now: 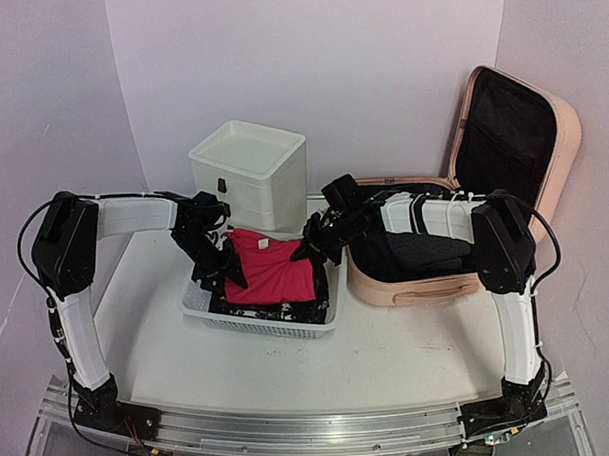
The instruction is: Open, take out, and arrange the luggage
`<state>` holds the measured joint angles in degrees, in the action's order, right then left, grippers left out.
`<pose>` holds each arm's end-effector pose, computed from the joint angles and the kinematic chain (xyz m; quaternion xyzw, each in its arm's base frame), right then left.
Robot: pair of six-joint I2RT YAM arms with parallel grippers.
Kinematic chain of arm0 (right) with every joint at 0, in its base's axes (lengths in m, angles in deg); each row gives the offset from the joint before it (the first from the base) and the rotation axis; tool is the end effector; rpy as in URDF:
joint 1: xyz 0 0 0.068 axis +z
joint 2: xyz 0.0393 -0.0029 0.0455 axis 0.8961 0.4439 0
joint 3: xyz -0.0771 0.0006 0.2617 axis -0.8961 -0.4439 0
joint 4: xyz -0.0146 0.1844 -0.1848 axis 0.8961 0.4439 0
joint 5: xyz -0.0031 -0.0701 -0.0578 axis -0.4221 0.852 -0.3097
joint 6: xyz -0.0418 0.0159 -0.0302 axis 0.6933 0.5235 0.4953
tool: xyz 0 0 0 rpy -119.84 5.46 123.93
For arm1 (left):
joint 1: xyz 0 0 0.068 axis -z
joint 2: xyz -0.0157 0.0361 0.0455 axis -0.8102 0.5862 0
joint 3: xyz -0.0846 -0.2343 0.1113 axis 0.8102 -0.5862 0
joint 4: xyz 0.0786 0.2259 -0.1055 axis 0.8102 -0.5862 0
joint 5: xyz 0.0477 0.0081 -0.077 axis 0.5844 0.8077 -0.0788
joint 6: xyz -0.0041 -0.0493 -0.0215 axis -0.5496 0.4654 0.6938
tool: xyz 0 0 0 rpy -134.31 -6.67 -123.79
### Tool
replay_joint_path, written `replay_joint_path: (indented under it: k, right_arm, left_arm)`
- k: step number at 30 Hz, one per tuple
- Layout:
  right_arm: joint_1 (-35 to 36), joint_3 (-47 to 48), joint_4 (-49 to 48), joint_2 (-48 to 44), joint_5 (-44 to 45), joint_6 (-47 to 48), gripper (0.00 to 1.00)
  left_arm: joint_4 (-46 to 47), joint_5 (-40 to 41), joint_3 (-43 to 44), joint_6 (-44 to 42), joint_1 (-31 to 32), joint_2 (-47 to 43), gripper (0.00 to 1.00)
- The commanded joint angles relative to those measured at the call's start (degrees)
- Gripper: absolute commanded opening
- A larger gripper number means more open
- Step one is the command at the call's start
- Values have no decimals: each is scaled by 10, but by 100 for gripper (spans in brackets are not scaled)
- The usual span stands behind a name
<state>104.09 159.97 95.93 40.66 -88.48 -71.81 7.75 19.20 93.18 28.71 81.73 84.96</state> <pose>0.3529 0.3240 0.1968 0.0416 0.9074 0.4159 0.0435 0.3228 -0.1870 0.1864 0.0115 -0.9683 0.2476 0.0294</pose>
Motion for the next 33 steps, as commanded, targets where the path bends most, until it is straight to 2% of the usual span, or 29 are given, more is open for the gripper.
replay_joint_path:
  k: [1,4,9,10,20,29,31,33]
  right_arm:
    - [2,16,-9,-31,11,7,0]
    - [3,18,-9,-31,12,7,0]
    - [3,25,-2,-35,5,10,0]
    - [2,28,2,-37,1,8,0]
    - [4,30,51,-55,-36,-27,0]
    - [8,24,115,-28,-13,22,1]
    - [9,37,147,-18,6,54,4]
    - [10,65,200,-12,30,92,17]
  left_arm:
    - [1,-5,11,-3,-2,17,43]
    - [1,-6,14,-8,-2,5,24]
    - [-12,-16,16,-28,-2,-33,2]
    - [-21,-15,19,-32,-2,-40,0]
    - [-106,-15,24,-65,-3,-107,0]
    - [-133,-14,-9,-82,-2,-101,0]
    - [-133,-1,-11,-88,-2,-93,2]
    - [-140,7,-7,-98,-2,-86,5]
